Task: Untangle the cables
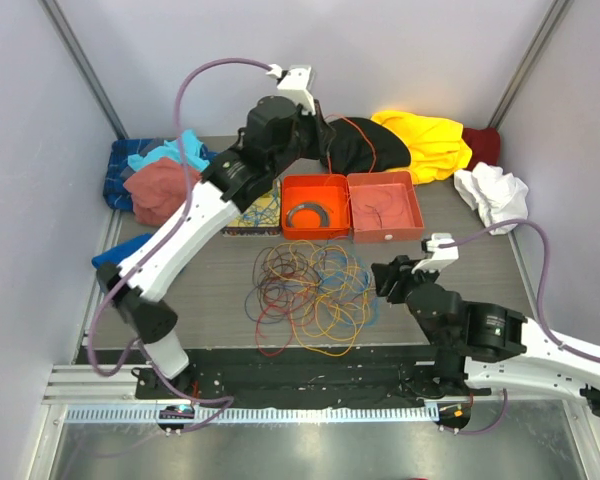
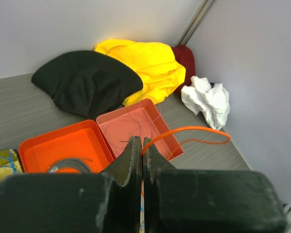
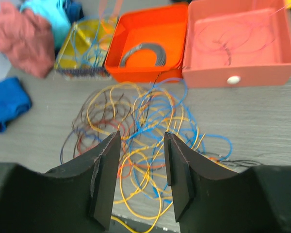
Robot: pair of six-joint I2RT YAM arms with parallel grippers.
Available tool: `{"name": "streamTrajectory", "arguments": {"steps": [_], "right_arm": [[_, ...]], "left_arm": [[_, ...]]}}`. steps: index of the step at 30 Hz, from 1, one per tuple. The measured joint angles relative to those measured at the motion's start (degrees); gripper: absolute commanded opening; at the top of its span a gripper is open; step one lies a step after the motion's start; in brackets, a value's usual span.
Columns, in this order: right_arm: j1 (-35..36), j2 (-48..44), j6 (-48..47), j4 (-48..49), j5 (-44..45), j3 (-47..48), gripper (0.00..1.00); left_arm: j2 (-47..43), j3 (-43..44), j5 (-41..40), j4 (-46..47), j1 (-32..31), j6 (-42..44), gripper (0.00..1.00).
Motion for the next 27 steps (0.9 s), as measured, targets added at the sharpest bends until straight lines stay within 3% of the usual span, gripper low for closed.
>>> {"name": "streamTrajectory", "arguments": {"steps": [13,27], "right_arm": [[0.0,-4.5,-7.5,0.1,12.0,7.6,0.52],[0.0,-9.5,-13.2,1.3,16.5,7.5,0.52]], "left_arm": [[26.8,17.7,11.2,3.3,4.0,-6.2,0.00],[38.4,18.9,18.9,13.0,5.6,-12.2,0.00]]}}
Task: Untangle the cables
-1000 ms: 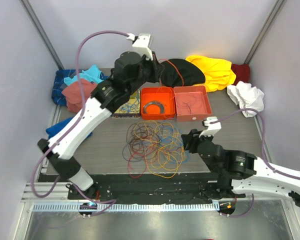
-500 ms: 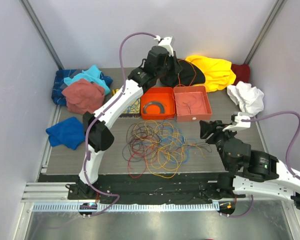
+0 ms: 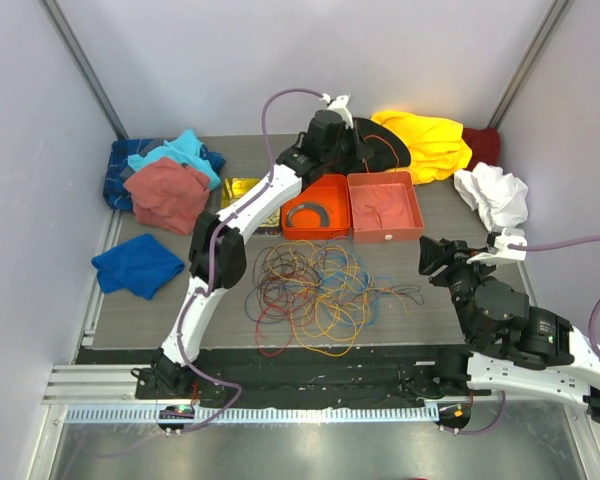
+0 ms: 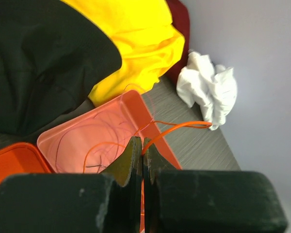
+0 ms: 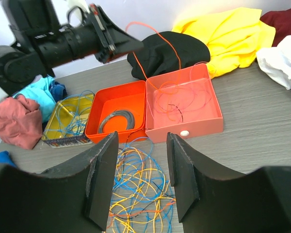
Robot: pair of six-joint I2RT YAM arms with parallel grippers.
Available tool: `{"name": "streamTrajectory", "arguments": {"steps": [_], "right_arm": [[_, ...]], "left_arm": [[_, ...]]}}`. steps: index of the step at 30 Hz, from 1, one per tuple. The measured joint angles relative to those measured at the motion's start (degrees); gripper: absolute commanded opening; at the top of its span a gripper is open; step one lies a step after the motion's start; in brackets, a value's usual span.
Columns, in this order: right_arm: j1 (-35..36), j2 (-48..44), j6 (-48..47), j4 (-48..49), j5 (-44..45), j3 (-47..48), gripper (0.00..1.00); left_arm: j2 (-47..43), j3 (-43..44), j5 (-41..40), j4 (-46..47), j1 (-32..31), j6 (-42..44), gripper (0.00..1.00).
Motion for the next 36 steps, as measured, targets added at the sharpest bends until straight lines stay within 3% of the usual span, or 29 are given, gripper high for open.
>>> {"name": "streamTrajectory", "arguments": {"steps": [13,14,16,17,18,19,27,36], "right_arm": [[0.0,1.5,-1.1,0.2,0.4,-0.1,0.53],[0.0,1.8,-1.1,0.2,0.4,-0.1,0.53],[0.0,2.2,-1.2,0.2,0.4,-0.1,0.53],[0.0,2.3,-1.2,0.2,0.3,-0.1,0.53],[0.0,2.3,-1.3,0.2,0.4,-0.1,0.53],[0.0,2.4,-1.3,0.3,0.4,-0.1,0.53],[0.0,3.2,-1.2,0.8,0.3,-0.1,0.53],[0.0,5.2,-0.9,2.3,-1.1,-1.1,0.53]], "left_arm": [[8.0,0.4,1.0,-3.5,-0.2,3.0,0.01],[8.4,0.5,1.5,-4.1,-0.3,3.5,0.19],[8.7,0.2,2.3,-5.6,-0.4,4.7,0.42],[8.6,-0.2,2.6,-5.7,-0.5,5.6,0.77],[8.2,-1.1,2.7,-5.5,-0.6,6.3,0.92],[7.5,-2.5,2.7,-5.5,-0.6,7.1,1.00],[-9.2,-21.2,-0.5,-3.9,-0.9,9.9,1.00],[-43.3,-41.5,-12.0,4.3,-1.0,10.4,1.00]]}}
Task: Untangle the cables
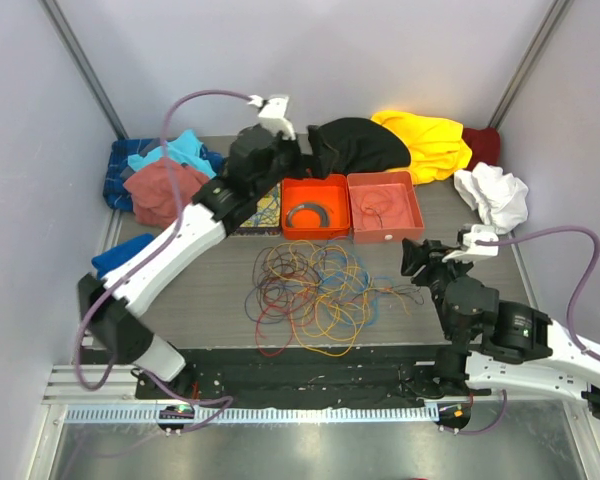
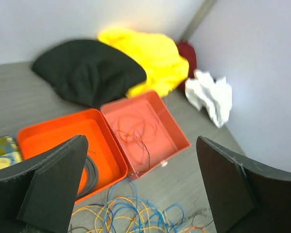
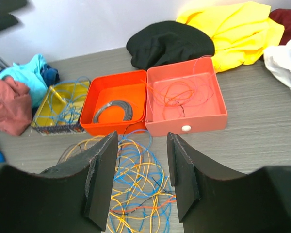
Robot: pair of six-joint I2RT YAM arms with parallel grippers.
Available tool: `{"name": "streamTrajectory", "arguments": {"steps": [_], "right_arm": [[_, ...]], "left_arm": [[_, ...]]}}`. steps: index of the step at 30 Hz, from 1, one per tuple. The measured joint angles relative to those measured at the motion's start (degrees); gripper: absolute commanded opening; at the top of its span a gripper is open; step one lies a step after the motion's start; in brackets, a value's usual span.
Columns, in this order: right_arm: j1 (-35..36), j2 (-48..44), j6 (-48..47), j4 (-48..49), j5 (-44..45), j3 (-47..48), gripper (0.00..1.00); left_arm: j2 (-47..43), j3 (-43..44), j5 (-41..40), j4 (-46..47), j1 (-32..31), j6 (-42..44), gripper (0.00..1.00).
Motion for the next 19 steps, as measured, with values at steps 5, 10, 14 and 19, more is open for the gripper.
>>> {"name": "streamTrajectory", "arguments": {"steps": [5,10,14,19], "right_arm": [[0.0,2.1,0.3,1.0,-1.8,-2.0,0.53],[0.0,4.8,0.2,3.2,-3.7,-4.1,0.53],[0.0,7.8,-0.2,5.2,-5.2,-4.6,0.53],[0.0,12.3,-1.2,8.5,-6.7,-4.8,0.53]], "left_arm": [[-10.2,-8.5,-10.9,-5.6,-0.2,-5.3,1.00],[-11.8,-23.2,-17.6,-15.5,-0.2,-11.9,1.00],[-17.7,-35.0,-21.4,-24.4,-0.2,-15.3,1.00],[-30.1,-35.8,-24.1,-26.9,-0.2,-15.7,1.00]]}}
